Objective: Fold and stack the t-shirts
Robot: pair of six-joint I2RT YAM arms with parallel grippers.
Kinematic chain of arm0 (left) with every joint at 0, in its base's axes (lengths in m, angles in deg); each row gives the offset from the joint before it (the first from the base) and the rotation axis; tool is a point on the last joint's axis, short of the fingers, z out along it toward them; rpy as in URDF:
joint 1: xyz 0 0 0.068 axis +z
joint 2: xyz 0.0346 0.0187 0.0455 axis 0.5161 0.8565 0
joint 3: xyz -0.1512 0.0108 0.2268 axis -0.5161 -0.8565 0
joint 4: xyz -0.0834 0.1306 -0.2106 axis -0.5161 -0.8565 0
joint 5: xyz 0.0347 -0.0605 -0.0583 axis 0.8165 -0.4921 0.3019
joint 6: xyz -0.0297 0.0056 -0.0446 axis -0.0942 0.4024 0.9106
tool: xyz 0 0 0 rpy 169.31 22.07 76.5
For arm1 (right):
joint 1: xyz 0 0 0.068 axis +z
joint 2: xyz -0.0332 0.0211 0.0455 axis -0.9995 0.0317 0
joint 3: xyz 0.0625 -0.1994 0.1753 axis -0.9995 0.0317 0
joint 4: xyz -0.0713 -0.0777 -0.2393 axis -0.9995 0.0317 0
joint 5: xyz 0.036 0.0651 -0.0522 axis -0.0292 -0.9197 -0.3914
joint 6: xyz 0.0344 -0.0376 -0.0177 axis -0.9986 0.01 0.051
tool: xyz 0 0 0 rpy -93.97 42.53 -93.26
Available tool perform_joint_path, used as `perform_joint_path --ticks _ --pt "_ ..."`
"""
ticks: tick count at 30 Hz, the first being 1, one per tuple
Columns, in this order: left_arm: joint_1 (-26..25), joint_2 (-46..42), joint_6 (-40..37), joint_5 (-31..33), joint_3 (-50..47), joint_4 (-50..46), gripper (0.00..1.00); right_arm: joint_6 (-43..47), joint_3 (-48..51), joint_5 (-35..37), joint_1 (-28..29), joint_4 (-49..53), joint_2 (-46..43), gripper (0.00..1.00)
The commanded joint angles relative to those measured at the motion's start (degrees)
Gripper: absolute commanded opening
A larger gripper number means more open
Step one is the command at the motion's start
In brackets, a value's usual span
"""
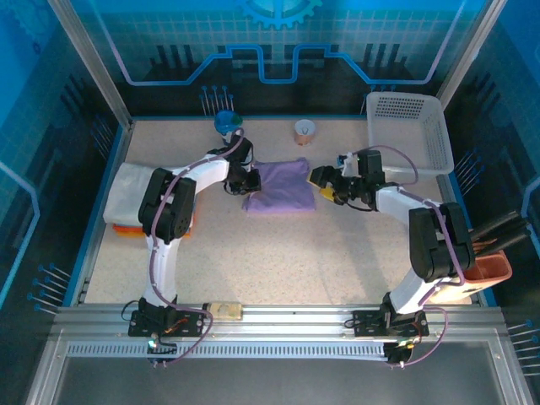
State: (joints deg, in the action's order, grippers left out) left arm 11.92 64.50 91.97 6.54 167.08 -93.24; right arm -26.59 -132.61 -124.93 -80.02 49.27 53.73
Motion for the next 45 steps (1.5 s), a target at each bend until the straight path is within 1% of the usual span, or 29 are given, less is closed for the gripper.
perform_joint_path --ticks 1,4,11,14,16,21,24,28,32,36,45 --pt "-2.46 2.0 -0.7 2.57 1.11 -4.43 0.07 -1.0 1.3 -1.92 -1.93 -2.31 -1.13 0.87" --pt "-2.79 -0.05 -2.11 6.97 1.21 -6.97 0.0 -0.99 2.35 -2.28 -2.58 -2.38 -1.29 0.87" --pt "-2.81 -9.68 -8.58 16.92 1.43 -15.24 0.0 0.45 3.05 -2.28 -3.26 -0.14 -2.01 0.86" --pt "-2.77 -15.07 -12.03 18.42 1.21 -17.82 0.0 0.42 3.29 -2.65 -3.4 -0.1 -1.66 0.86" --pt "-2.74 -18.46 -14.47 20.52 1.62 -20.97 0.0 -0.63 3.71 -3.62 -3.51 -1.32 -1.14 0.86" --pt "-2.64 -25.96 -20.06 28.77 2.48 -28.38 0.0 -1.41 3.78 -4.6 -3.59 -1.82 -1.21 0.86" --pt "-2.39 -30.0 -22.38 32.33 2.96 -31.49 0.0 -1.56 3.45 -5.06 -3.51 -1.78 -1.09 0.85" --pt "-1.35 -34.66 -24.3 34.7 4.08 -34.24 0.0 -1.79 2.71 -5.82 -3.3 -1.48 -0.45 0.85" --pt "0.44 -37.28 -24.97 35.67 5.78 -37.43 0.0 -1.36 1.96 -6.01 -2.93 -0.49 0.25 0.85" --pt "1.12 -38.46 -26.11 39.65 7.93 -41.82 0.0 -1.4 1.92 -6.01 -2.58 0.0 0.42 0.85" --pt "3.8 -41.08 -29.24 41.88 8.65 -41.71 0.0 -0.67 -0.59 -5.66 -1.67 2.43 0.57 0.85"
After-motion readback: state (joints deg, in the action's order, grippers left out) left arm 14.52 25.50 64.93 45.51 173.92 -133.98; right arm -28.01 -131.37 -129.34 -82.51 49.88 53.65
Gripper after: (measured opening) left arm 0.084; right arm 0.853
